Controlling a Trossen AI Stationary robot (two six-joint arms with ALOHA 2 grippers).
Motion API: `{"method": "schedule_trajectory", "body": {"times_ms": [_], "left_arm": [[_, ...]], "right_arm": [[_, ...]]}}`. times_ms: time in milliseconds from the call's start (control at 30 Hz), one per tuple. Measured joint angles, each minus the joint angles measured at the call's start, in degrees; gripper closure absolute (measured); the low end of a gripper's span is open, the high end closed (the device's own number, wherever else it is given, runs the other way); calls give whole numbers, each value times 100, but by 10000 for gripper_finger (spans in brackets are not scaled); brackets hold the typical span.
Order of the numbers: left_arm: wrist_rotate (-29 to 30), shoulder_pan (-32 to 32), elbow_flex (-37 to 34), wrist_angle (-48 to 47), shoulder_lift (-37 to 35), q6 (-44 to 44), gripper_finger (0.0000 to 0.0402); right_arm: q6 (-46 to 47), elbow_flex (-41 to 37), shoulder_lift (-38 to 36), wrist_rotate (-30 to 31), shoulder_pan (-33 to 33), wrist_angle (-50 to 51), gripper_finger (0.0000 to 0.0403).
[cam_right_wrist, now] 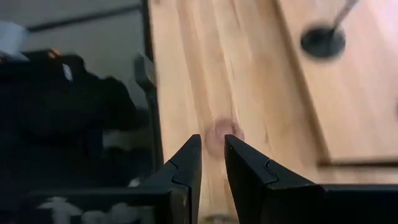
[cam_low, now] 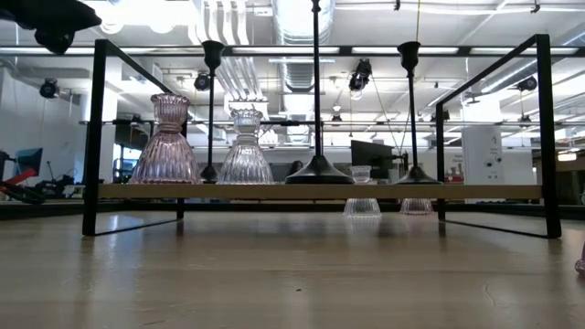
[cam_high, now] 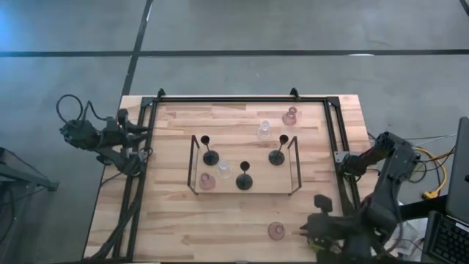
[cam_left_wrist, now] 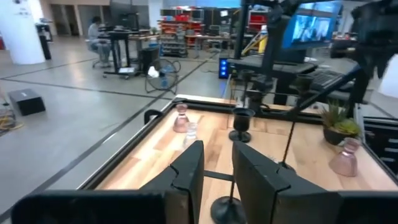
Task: Pick & Place candle stick holders
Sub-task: Put the bottom pink glass candle holder on the shelf
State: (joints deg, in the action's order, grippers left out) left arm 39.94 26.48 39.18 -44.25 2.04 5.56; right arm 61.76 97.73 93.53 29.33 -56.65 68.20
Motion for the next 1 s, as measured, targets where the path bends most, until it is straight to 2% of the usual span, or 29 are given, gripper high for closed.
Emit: {"method": "schedule_trajectory", "body": {"times_ms": [133, 267, 533, 867, 1000], "left_arm": [[67, 0, -9, 0, 0, 31, 313], [-3, 0, -9, 6, 0, 33, 313], [-6, 0, -9, 7, 0, 33, 312], [-5, 0, -9, 5, 0, 32, 313], [-6, 0, -9, 6, 2, 31, 313]], "right_arm": [[412, 106, 302, -789, 299, 323, 339], [312, 166, 533, -1402, 659, 282, 339], [-105, 337, 949, -1652, 1124, 195, 334], [-826, 330, 1464, -2252, 1576, 405, 242], [-1101, 328, 1612, -2441, 1761, 401, 224]]}}
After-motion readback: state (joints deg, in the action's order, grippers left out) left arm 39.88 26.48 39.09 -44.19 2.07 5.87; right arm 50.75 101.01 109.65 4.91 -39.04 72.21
